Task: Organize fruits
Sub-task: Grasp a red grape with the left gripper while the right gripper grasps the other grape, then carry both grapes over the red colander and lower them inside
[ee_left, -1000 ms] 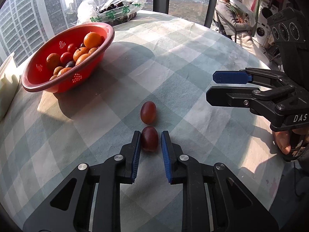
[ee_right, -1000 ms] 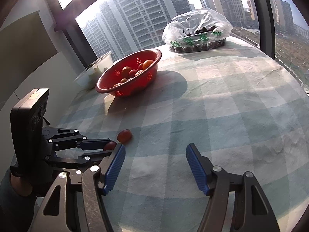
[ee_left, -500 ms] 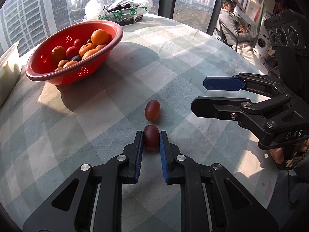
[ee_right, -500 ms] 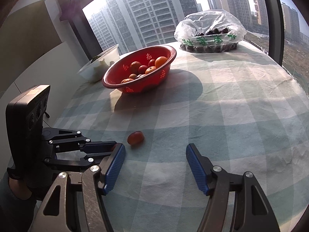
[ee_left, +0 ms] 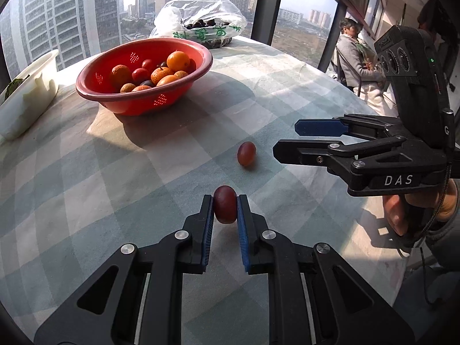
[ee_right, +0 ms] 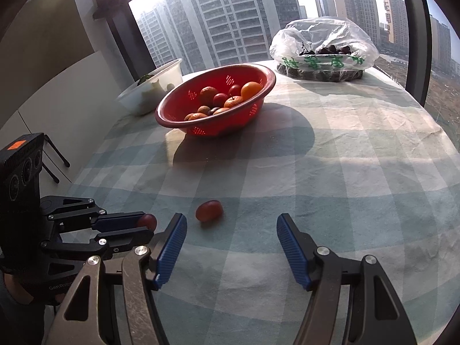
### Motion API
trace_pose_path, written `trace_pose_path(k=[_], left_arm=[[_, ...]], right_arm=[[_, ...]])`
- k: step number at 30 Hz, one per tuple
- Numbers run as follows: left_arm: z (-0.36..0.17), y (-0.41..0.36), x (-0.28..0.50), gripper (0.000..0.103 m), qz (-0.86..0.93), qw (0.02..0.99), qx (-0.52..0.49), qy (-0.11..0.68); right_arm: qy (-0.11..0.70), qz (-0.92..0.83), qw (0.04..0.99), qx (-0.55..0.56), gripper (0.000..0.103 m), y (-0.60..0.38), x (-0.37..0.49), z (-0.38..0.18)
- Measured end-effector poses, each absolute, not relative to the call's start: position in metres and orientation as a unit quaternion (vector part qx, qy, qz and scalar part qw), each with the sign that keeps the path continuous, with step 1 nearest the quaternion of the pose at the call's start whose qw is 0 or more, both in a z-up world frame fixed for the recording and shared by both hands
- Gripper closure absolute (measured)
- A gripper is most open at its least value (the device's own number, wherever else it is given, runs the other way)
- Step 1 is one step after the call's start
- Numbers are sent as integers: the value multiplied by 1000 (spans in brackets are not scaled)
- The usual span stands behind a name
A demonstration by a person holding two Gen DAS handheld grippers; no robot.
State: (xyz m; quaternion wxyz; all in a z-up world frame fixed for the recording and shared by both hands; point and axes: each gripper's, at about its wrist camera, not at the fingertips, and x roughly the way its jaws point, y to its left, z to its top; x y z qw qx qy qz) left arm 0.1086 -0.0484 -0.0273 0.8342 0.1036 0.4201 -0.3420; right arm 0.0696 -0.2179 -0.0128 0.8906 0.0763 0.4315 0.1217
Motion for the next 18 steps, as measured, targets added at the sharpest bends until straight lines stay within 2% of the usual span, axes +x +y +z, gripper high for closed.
trace_pose_path(k=[4,12,18], left_arm=[[-23,-24,100,88,-323,846,82,416],[-21,2,89,88,-312,854,62,411],[-22,6,85,88,-318,853,52,410]], right_arm=[[444,131,885,51,44,-200,80,-20],[452,142,881,-23,51,-176,95,-27],[447,158,877,-81,62,-171,95,-29]])
